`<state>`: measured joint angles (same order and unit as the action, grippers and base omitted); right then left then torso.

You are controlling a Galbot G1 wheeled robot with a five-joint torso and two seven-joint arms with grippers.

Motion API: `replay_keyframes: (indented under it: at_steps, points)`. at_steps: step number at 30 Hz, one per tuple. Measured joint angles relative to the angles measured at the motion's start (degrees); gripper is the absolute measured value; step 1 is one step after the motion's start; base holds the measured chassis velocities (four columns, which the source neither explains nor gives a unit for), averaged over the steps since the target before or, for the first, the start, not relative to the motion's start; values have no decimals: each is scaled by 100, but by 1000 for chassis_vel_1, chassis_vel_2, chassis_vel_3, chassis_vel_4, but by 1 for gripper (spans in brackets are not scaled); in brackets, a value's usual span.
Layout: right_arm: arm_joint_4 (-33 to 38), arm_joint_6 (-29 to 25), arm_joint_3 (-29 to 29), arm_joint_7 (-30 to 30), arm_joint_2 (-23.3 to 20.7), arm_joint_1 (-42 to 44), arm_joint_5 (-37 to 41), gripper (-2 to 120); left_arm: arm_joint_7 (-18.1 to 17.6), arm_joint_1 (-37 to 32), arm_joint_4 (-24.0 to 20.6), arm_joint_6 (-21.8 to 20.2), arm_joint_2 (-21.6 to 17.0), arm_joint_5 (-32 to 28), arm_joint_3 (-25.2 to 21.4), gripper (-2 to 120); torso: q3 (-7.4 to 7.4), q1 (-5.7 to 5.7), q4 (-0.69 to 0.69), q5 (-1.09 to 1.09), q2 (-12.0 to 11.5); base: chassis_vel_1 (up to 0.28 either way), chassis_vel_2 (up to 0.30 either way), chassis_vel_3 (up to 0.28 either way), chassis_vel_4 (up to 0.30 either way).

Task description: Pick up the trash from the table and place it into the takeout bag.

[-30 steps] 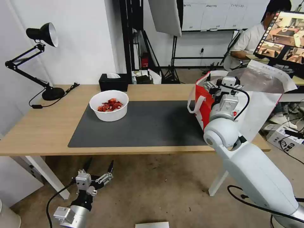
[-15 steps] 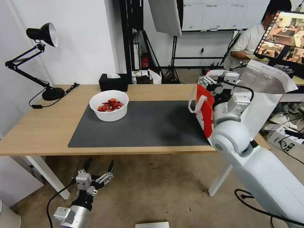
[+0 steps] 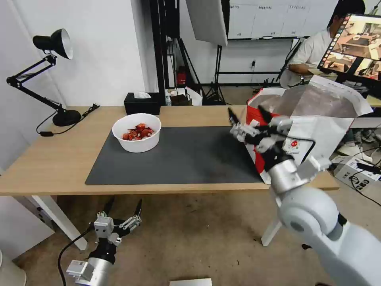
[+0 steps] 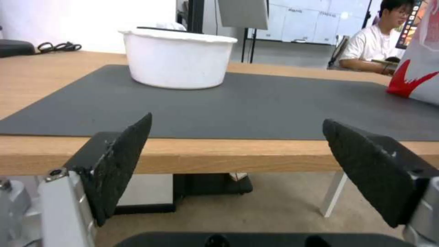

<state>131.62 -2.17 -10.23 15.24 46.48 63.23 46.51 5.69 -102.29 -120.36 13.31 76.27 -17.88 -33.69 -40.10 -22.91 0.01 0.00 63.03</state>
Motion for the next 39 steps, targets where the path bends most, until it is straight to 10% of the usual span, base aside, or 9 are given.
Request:
replay_keyframes:
  at_steps: [15, 39]
  points:
    - [-490, -1128, -323, -650, 485, 2773, -1657, 100, 17, -84, -24, 96, 73, 92, 22, 100, 0, 0, -1, -1, 0, 0, 0, 0, 0]
    - [-1188, -1220, -376, -66, 650, 2848, -2192, 100, 161, -123, 55, 144, 9, 46, -60, 100, 0, 0, -1, 0, -1, 0, 0, 0, 0]
